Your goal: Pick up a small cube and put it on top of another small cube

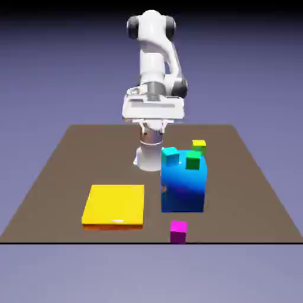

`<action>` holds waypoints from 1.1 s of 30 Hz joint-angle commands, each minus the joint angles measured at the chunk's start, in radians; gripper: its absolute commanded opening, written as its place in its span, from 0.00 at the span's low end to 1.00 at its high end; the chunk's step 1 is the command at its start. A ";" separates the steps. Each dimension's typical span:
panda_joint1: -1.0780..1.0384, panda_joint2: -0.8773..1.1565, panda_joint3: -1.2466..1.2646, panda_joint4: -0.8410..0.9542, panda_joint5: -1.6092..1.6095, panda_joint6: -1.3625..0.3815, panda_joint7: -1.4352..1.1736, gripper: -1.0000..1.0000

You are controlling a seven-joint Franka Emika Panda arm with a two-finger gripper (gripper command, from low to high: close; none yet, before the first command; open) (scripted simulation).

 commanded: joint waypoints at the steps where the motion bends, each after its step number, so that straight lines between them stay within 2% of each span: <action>1: 0.017 0.021 -0.016 0.011 0.024 -0.015 -0.044 0.50; 33: 0.558 0.705 -0.527 0.363 0.800 -0.479 -1.435 0.50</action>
